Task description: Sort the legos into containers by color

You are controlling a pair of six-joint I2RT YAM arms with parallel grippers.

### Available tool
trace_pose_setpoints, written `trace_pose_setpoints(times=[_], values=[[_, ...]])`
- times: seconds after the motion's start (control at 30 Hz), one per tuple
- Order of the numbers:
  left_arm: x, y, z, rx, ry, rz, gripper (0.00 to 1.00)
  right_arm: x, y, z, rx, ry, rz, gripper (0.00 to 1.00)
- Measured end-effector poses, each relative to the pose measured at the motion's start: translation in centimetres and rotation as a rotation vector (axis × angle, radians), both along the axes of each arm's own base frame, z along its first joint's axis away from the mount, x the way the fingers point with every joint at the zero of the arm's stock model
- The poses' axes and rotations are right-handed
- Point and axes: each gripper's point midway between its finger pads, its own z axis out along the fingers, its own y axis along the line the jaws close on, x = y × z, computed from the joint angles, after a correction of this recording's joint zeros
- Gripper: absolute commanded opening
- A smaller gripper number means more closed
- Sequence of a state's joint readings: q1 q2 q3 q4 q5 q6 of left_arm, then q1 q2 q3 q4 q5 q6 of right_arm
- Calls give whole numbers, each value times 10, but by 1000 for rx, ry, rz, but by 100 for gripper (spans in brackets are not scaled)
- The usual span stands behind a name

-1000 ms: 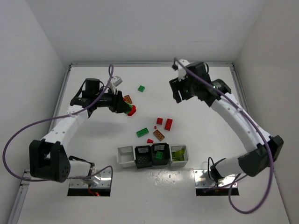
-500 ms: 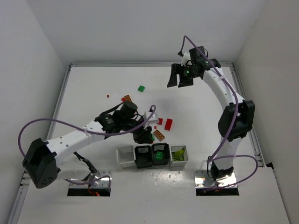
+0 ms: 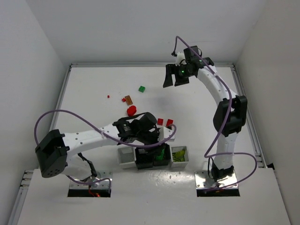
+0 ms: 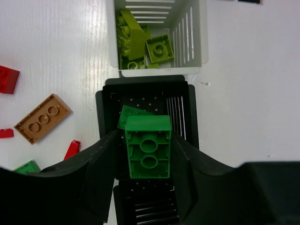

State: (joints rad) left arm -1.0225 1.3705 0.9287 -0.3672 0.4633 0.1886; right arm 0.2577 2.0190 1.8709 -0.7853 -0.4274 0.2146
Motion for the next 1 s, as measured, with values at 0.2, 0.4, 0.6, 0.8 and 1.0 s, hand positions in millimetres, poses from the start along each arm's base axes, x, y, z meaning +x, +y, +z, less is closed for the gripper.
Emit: trace_pose_setpoints(times=[0.2, 0.4, 0.6, 0.8, 1.0], values=[[0, -11, -6, 33, -21, -10, 64, 9, 9, -2, -19, -37, 51, 79], [30, -3, 11, -2, -19, 111, 68, 12, 35, -1, -54, -97, 139, 79], [147, 54, 103, -198, -76, 520, 80, 24, 79, -5, -93, -194, 260, 79], [225, 166, 152, -278, -128, 919, 83, 51, 107, -25, -99, -233, 275, 83], [232, 227, 119, -240, -1, 1087, 82, 63, 125, -75, -146, -245, 369, 86]])
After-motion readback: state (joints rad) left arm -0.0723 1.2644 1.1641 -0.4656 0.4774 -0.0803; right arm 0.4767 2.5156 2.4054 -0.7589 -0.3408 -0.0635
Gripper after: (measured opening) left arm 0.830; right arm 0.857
